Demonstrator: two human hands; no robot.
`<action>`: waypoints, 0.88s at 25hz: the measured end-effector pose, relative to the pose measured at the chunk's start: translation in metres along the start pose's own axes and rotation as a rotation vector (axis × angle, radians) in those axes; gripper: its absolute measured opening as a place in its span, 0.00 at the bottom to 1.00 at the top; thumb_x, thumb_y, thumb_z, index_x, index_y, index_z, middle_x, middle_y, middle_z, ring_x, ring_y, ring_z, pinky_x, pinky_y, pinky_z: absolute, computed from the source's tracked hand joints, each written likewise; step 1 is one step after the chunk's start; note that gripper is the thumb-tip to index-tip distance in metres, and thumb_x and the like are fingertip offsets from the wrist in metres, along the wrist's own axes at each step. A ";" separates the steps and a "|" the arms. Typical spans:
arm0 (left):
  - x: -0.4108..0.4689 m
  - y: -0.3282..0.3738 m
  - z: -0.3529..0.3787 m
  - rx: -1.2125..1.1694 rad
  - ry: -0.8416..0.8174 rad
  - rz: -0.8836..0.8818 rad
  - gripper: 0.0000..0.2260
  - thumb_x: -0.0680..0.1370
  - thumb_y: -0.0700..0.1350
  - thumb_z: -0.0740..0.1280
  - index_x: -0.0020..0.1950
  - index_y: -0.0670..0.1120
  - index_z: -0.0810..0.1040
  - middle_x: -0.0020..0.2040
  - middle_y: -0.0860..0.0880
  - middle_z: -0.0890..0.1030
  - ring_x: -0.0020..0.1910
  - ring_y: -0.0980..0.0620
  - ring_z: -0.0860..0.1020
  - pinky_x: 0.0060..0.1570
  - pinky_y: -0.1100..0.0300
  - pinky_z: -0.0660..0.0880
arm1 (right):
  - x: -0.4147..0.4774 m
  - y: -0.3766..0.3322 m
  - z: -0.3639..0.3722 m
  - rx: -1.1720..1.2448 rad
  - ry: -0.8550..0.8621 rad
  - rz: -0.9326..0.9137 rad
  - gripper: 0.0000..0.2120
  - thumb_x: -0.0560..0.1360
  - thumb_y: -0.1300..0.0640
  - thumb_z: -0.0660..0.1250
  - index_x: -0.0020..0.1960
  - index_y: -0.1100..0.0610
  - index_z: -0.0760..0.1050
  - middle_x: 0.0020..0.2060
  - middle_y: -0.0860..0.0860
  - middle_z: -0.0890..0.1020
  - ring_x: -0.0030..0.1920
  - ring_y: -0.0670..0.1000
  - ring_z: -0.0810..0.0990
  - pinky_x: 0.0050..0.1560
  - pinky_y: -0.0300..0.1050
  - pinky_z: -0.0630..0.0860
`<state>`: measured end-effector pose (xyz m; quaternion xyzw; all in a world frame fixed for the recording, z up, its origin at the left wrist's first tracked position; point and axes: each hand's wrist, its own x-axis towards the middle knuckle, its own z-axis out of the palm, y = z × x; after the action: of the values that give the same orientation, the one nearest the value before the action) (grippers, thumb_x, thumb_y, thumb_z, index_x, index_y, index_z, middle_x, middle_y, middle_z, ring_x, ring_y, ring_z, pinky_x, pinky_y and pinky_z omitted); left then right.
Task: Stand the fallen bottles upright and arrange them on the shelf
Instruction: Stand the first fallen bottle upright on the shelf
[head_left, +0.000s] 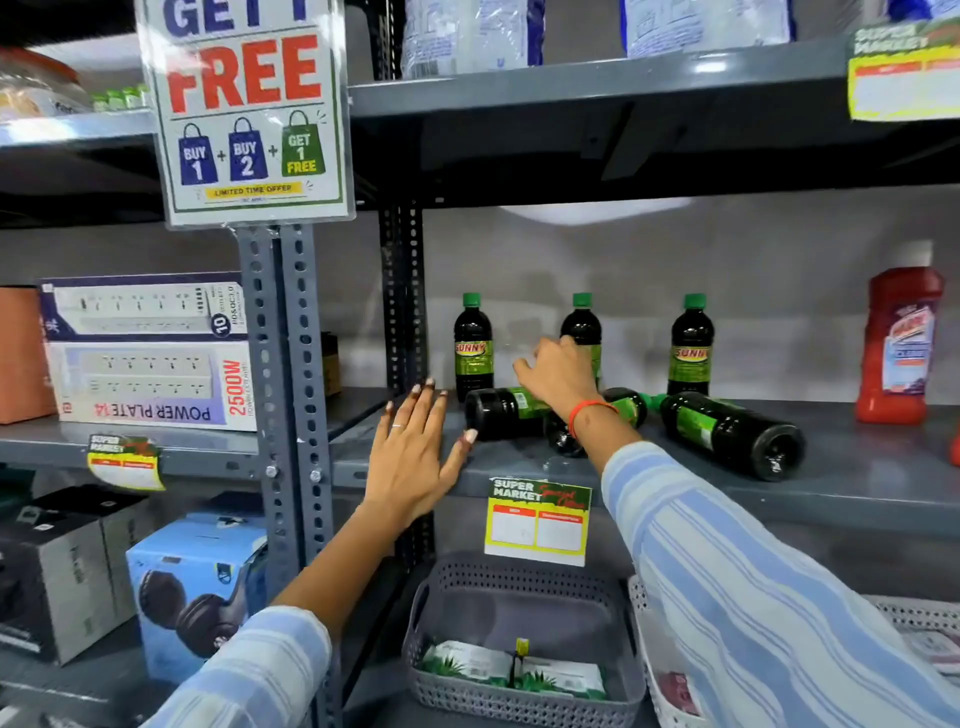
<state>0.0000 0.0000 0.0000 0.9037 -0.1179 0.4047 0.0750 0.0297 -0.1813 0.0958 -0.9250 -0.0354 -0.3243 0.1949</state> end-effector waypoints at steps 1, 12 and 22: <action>-0.006 -0.032 0.006 0.010 -0.043 -0.027 0.34 0.75 0.65 0.41 0.72 0.45 0.63 0.75 0.45 0.61 0.74 0.47 0.58 0.72 0.48 0.55 | 0.011 -0.020 0.023 -0.035 -0.099 0.021 0.20 0.77 0.52 0.59 0.60 0.66 0.74 0.61 0.67 0.75 0.62 0.64 0.73 0.60 0.51 0.70; -0.021 -0.060 0.022 0.091 -0.019 -0.005 0.29 0.77 0.63 0.45 0.48 0.45 0.79 0.46 0.46 0.84 0.46 0.45 0.80 0.41 0.53 0.73 | 0.043 -0.045 0.083 -0.256 -0.285 0.374 0.23 0.74 0.46 0.62 0.64 0.58 0.73 0.63 0.61 0.75 0.61 0.65 0.73 0.60 0.58 0.72; -0.018 -0.059 0.029 0.084 0.064 -0.016 0.27 0.77 0.61 0.49 0.46 0.44 0.81 0.46 0.46 0.85 0.45 0.45 0.82 0.41 0.53 0.75 | 0.055 -0.042 0.091 -0.069 -0.424 0.536 0.49 0.64 0.25 0.60 0.74 0.56 0.60 0.75 0.68 0.56 0.73 0.69 0.59 0.70 0.58 0.65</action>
<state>0.0256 0.0526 -0.0353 0.8935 -0.0914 0.4375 0.0439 0.1184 -0.1116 0.0792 -0.9543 0.1802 -0.0629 0.2299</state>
